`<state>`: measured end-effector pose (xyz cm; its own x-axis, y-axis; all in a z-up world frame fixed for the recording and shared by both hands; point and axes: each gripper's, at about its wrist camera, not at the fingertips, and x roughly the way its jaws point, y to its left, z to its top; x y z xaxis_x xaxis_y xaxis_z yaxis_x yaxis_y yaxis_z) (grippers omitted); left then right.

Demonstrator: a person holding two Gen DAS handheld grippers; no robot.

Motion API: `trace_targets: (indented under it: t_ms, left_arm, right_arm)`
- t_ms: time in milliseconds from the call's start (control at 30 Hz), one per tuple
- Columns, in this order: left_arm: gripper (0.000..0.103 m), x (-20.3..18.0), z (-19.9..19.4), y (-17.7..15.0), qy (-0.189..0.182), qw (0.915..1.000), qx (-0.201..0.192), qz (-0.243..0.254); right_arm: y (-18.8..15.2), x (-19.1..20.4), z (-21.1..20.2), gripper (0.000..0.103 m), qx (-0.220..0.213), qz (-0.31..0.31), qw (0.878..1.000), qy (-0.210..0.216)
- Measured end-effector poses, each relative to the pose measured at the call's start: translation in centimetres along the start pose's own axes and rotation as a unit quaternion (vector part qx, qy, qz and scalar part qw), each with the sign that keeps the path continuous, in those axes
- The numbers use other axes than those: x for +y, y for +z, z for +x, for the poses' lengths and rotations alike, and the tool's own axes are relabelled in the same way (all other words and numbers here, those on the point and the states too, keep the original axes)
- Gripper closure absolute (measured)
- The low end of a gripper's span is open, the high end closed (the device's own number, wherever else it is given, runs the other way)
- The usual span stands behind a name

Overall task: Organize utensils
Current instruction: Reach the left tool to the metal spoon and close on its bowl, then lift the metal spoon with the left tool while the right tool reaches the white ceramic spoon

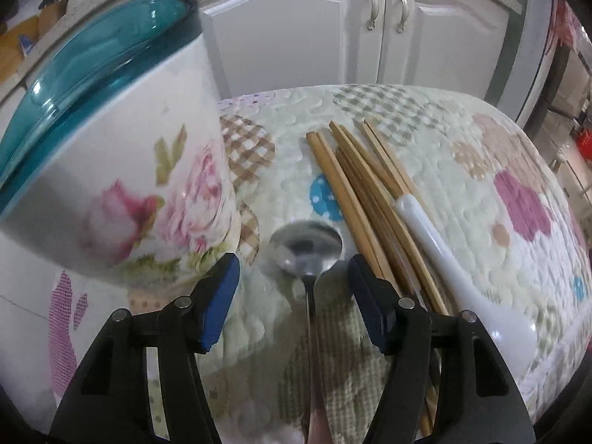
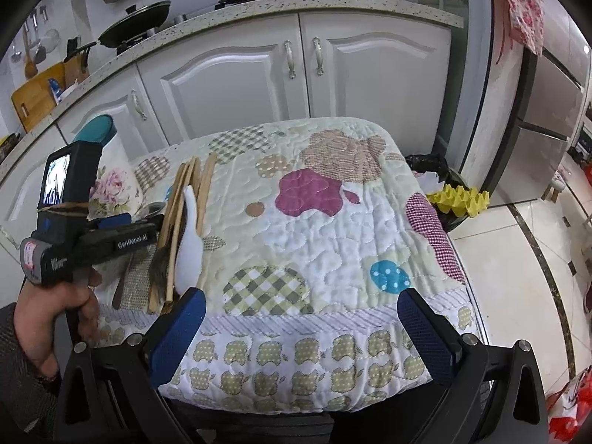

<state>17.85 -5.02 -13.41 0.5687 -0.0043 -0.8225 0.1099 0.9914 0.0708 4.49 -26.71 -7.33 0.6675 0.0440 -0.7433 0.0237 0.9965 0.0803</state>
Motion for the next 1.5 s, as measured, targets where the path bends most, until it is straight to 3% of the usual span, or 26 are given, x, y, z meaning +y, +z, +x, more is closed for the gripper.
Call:
trace_targets:
  t_ms: [67, 133, 300, 567, 867, 1000, 1133, 1233, 1300, 1367, 1500]
  left_arm:
    - [0.045, -0.1, 0.1, 0.1, 0.002, 1.0000, -0.003, 0.000]
    - [0.064, -0.2, 0.0, 0.2, -0.011, 0.9999, -0.005, 0.001]
    - [0.064, -0.1, -1.3, 0.1, -0.037, 0.9991, -0.018, 0.000]
    - [0.064, 0.8, -7.4, -0.2, -0.102, 0.9923, -0.070, -0.014]
    - [0.063, 2.4, -12.4, -0.1, -0.123, 0.9855, -0.113, -0.028]
    - [0.063, 3.0, -13.8, -0.6, -0.119, 0.9841, -0.129, -0.027]
    - [0.063, 3.7, -14.4, -1.1, -0.120, 0.9833, -0.132, -0.037]
    - [0.064, 4.1, -14.2, -1.3, -0.115, 0.9835, -0.133, -0.043]
    - [0.064, 4.4, -14.1, -1.4, -0.115, 0.9833, -0.131, -0.050]
    - [0.063, 4.5, -14.0, -1.4, -0.116, 0.9832, -0.131, -0.052]
    - [0.063, 4.6, -13.9, -1.4, -0.117, 0.9831, -0.131, -0.052]
  right_arm:
    - [0.1, -0.1, 0.2, 0.000, 0.002, -0.002, 1.000, -0.001]
    - [0.3, -0.1, 0.4, 0.000, 0.003, -0.004, 1.000, -0.001]
    - [0.5, -0.1, 0.3, 0.000, 0.001, -0.005, 1.000, 0.000]
    - [1.3, 0.3, 0.1, 0.000, -0.010, -0.006, 1.000, 0.006]
    - [2.2, 1.5, -0.8, 0.000, -0.026, -0.021, 0.999, 0.014]
    - [2.9, 1.4, 0.5, 0.001, -0.012, -0.019, 0.998, 0.064]
    - [3.0, 2.0, 3.5, 0.008, 0.029, -0.025, 0.990, 0.137]
    - [2.6, 3.3, 5.1, 0.016, 0.040, -0.045, 0.985, 0.164]
    - [2.4, 3.9, 6.0, 0.029, 0.046, -0.056, 0.982, 0.176]
    - [2.4, 4.4, 7.0, 0.036, 0.053, -0.060, 0.981, 0.177]
    - [2.6, 5.1, 8.5, 0.063, 0.068, -0.063, 0.977, 0.192]
